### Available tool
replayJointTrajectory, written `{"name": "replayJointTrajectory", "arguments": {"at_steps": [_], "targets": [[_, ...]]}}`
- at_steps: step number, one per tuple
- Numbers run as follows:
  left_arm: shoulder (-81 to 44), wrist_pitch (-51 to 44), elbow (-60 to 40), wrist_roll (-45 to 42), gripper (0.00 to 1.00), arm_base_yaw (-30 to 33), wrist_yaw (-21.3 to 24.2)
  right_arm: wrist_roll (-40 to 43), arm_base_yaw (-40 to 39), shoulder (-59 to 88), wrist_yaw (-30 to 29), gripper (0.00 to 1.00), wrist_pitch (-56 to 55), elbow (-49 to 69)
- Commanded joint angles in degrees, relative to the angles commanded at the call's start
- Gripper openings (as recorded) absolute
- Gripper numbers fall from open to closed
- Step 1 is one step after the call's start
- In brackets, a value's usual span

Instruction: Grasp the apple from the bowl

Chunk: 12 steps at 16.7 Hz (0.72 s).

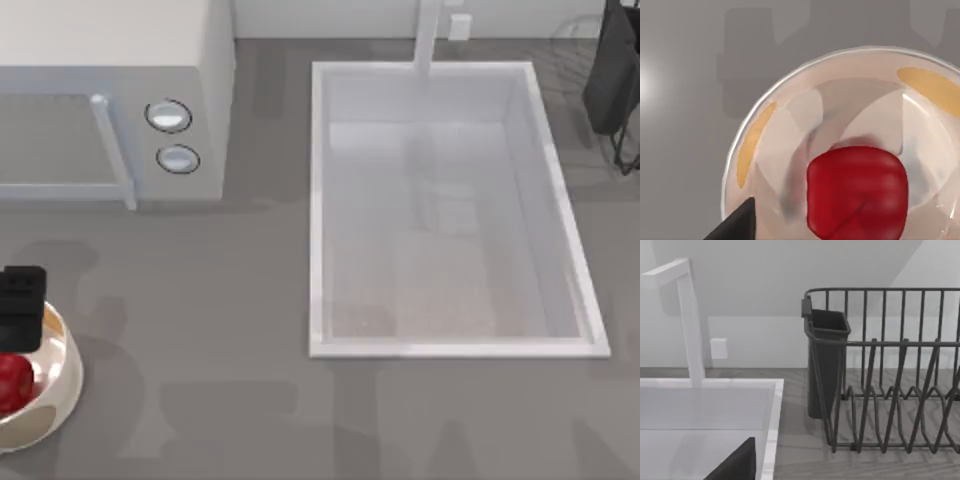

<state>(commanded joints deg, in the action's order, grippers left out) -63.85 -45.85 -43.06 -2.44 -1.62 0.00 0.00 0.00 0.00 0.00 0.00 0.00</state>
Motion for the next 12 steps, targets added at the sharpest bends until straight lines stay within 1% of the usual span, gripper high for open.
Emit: {"name": "replayJointTrajectory", "arguments": {"at_steps": [3, 6, 8, 12], "targets": [[-12.67, -8.44, -7.89, -0.45, 1.00, -0.30, 0.00, 0.00, 0.00, 0.00, 0.00, 1.00, 0.00, 0.00], [-20.25, -13.80, -12.92, -0.73, 1.00, -0.49, 0.00, 0.00, 0.00, 0.00, 0.00, 1.00, 0.00, 0.00], [-22.27, -15.30, -14.35, -0.81, 1.00, -0.54, 0.00, 0.00, 0.00, 0.00, 0.00, 1.00, 0.00, 0.00], [-22.21, -15.25, -14.25, -0.79, 1.00, -0.28, 0.00, 0.00, 0.00, 0.00, 0.00, 1.00, 0.00, 0.00]]}}
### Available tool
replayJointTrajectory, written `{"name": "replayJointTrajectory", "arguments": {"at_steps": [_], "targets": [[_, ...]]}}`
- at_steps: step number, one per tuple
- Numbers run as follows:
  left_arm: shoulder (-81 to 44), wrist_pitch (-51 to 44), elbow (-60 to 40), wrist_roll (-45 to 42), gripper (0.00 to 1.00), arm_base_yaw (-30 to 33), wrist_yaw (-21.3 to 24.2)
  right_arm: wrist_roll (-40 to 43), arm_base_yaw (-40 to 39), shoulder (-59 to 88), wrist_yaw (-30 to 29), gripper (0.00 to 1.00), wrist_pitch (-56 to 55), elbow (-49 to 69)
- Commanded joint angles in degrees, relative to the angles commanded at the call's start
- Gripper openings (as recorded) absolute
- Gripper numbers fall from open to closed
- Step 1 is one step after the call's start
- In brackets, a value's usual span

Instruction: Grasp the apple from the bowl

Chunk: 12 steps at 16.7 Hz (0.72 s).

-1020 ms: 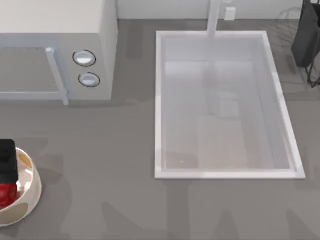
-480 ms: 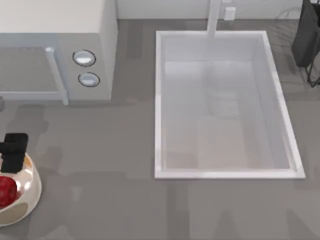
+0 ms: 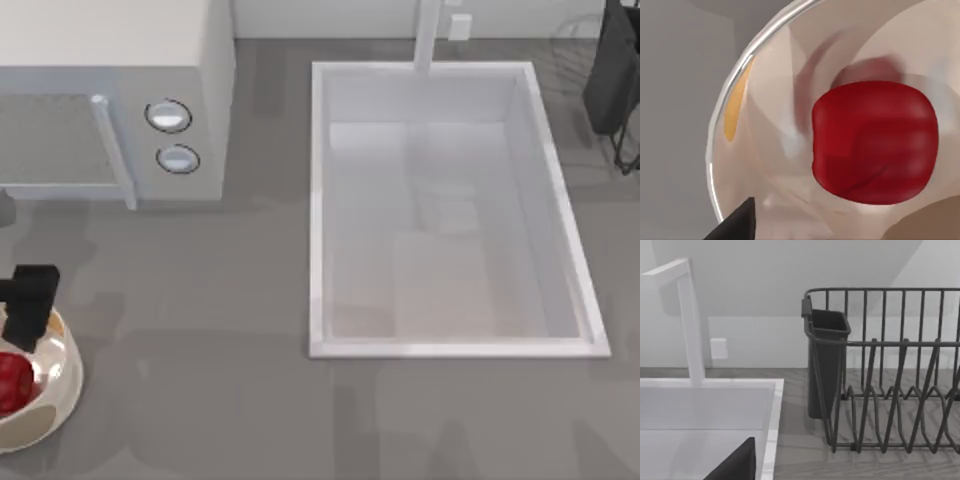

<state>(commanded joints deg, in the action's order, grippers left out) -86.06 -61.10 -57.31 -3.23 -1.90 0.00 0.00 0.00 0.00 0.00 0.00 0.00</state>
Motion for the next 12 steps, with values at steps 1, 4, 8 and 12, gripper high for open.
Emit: {"name": "replayJointTrajectory", "arguments": {"at_steps": [1, 4, 8, 12], "targets": [[-0.08, 0.14, 0.10, 0.00, 1.00, 0.00, 0.00, 0.00, 0.00, 0.00, 0.00, 1.00, 0.00, 0.00], [-2.14, 4.15, 2.50, -0.07, 1.00, -0.08, 0.00, 0.00, 0.00, 0.00, 0.00, 1.00, 0.00, 0.00], [-7.37, 16.22, 8.31, -0.25, 1.00, -0.26, 0.00, 0.00, 0.00, 0.00, 0.00, 1.00, 0.00, 0.00], [-12.22, 26.47, 13.78, -0.41, 1.00, -0.44, 0.01, 0.00, 0.00, 0.00, 0.00, 1.00, 0.00, 0.00]]}}
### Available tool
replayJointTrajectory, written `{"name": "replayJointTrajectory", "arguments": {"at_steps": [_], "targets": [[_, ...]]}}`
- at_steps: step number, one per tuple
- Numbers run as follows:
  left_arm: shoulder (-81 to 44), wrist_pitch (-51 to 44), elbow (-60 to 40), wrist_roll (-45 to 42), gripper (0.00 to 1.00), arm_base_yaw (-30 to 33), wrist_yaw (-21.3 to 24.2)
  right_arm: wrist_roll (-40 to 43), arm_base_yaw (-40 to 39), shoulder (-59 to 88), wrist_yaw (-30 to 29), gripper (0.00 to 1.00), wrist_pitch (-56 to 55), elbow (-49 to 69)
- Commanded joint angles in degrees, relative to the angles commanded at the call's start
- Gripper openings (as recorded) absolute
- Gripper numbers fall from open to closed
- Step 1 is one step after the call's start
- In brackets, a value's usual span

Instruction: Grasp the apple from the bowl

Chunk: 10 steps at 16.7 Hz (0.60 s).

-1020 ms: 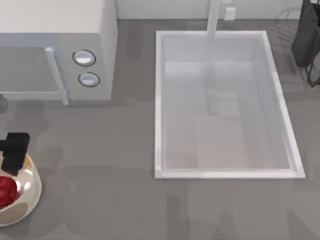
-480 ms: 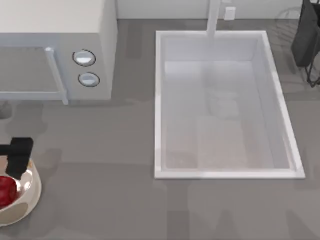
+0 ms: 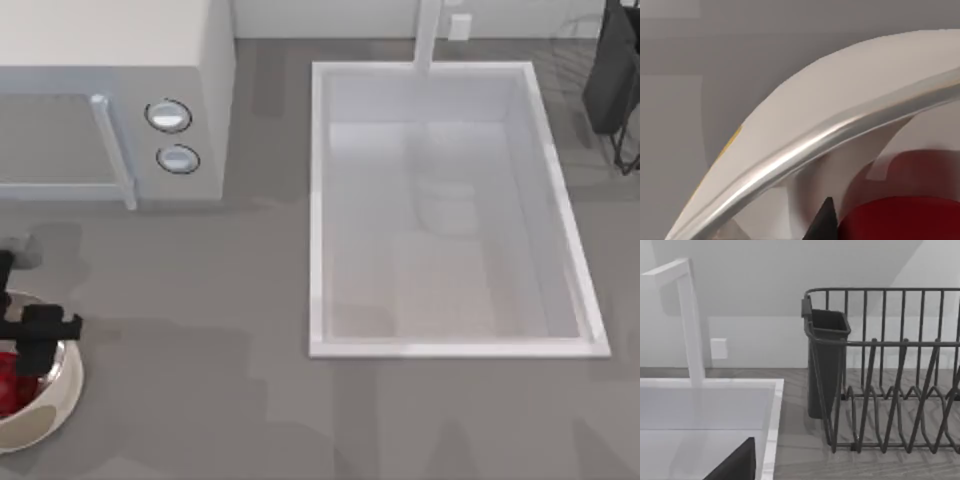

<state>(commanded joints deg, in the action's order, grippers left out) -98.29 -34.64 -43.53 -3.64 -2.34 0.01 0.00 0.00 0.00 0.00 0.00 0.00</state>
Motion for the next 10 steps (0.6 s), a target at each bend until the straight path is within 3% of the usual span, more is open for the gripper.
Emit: {"name": "replayJointTrajectory", "arguments": {"at_steps": [6, 10], "targets": [[-1.08, 1.64, 1.16, -0.04, 1.00, -0.04, 0.00, 0.00, 0.00, 0.00, 0.00, 1.00, 0.00, 0.00], [-1.08, 1.64, 1.16, -0.04, 0.70, -0.04, 0.00, 0.00, 0.00, 0.00, 0.00, 1.00, 0.00, 0.00]]}}
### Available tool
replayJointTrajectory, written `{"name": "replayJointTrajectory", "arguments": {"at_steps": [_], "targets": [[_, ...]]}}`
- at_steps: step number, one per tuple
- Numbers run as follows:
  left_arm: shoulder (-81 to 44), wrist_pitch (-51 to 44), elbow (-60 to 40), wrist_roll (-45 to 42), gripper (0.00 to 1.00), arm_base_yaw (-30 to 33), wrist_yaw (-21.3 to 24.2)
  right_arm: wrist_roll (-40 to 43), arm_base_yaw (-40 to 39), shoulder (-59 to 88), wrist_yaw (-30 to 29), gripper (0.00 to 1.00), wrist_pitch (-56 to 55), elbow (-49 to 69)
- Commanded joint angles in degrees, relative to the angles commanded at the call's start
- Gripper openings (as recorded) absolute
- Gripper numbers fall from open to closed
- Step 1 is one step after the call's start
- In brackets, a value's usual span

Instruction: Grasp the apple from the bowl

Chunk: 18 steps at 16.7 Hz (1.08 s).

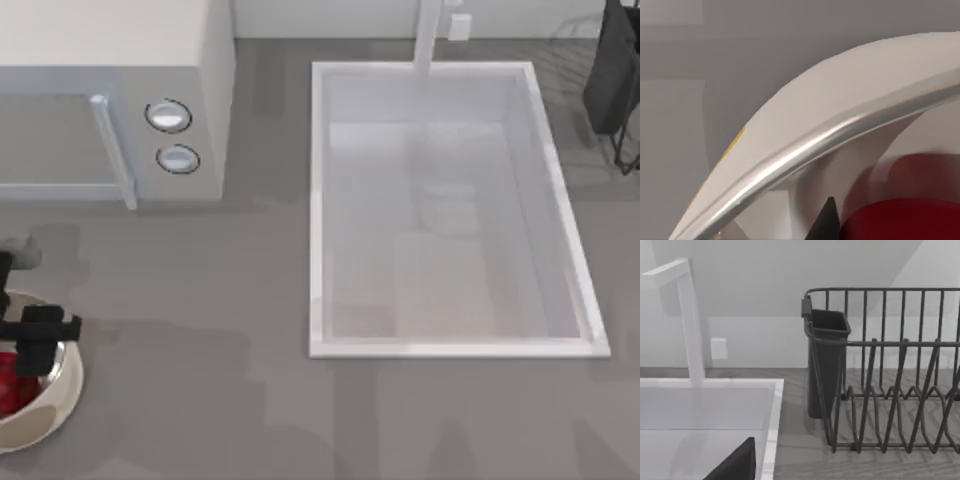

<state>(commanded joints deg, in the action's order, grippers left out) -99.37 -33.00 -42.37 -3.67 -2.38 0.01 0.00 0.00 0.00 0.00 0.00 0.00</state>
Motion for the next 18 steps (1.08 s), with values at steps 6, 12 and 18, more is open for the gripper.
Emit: {"name": "replayJointTrajectory", "arguments": {"at_steps": [6, 12, 18], "targets": [[0.00, 0.00, 0.00, 0.00, 0.25, 0.00, 0.00, 0.00, 0.00, 0.00, 0.00, 1.00, 0.00, 0.00], [0.00, 0.00, 0.00, 0.00, 0.00, 0.00, 0.00, 0.00, 0.00, 0.00, 0.00, 1.00, 0.00, 0.00], [8.56, -5.18, -2.02, -0.27, 0.00, -0.02, 0.42, 0.00, 0.00, 0.00, 0.00, 1.00, 0.00, 0.00]]}}
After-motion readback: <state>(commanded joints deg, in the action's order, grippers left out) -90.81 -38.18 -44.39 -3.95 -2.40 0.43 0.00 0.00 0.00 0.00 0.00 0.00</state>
